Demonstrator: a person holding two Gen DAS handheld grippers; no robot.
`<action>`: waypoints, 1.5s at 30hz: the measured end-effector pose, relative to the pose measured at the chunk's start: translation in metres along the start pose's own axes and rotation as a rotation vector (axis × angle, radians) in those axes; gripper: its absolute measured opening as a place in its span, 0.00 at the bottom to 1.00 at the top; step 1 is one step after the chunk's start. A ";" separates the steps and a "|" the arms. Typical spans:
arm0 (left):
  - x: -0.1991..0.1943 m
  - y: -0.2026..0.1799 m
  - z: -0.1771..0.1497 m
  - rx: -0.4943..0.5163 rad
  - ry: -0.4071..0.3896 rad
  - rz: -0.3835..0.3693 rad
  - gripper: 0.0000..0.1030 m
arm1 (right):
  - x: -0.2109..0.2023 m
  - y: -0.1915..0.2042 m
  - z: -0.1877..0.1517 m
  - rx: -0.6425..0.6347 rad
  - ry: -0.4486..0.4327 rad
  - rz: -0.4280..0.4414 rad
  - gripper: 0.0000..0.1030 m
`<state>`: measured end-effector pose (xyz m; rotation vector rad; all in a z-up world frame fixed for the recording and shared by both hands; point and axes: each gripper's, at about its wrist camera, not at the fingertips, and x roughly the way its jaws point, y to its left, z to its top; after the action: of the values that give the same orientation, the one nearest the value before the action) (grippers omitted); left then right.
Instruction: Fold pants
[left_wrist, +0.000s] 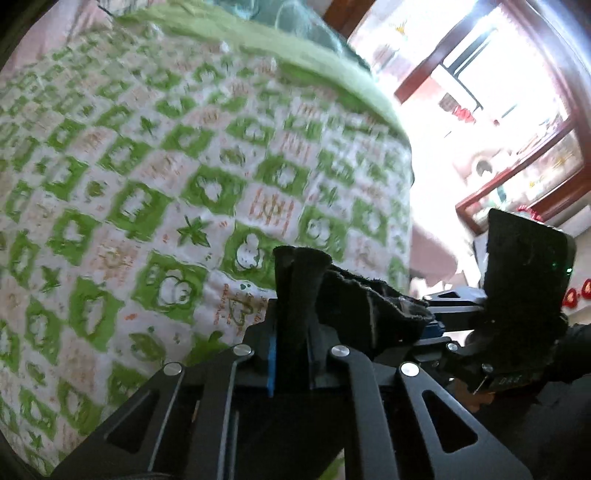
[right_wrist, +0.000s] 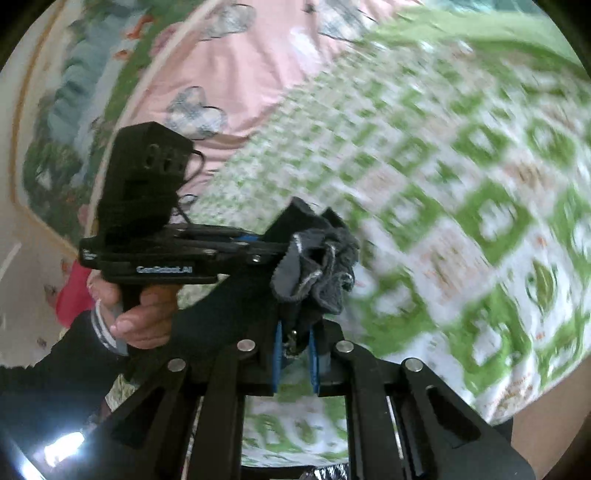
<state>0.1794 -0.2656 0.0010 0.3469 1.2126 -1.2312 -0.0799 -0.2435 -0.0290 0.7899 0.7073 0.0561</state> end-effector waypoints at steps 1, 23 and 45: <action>-0.010 0.000 -0.002 -0.004 -0.023 -0.003 0.09 | -0.001 0.006 0.002 -0.019 -0.008 0.013 0.12; -0.153 0.041 -0.118 -0.208 -0.305 0.092 0.09 | 0.067 0.121 0.012 -0.154 0.141 0.418 0.13; -0.135 0.102 -0.234 -0.506 -0.330 0.112 0.09 | 0.151 0.144 -0.049 -0.192 0.358 0.374 0.15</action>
<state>0.1658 0.0225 -0.0159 -0.1570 1.1503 -0.8084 0.0373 -0.0648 -0.0419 0.7254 0.8680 0.6080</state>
